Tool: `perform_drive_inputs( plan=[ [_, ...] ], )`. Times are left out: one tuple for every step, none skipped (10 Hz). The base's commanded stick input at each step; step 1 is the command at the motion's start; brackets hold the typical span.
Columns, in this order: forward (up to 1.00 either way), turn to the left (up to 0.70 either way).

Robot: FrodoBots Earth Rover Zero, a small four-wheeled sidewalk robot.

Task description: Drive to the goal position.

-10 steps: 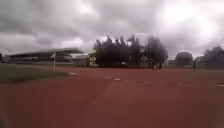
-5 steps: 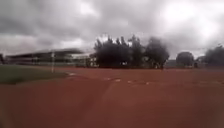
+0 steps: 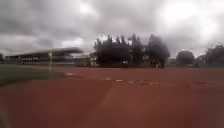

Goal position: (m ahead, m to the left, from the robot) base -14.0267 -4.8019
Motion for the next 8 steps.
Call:
perform_drive_inputs(
  plan=[
    [0.69,-0.30],
    [0.69,-0.26],
    [0.68,-0.23],
    [0.68,-0.19],
    [0.67,-0.15],
    [0.67,-0.11],
    [0.66,-0.08],
    [0.66,-0.04]
  ],
)
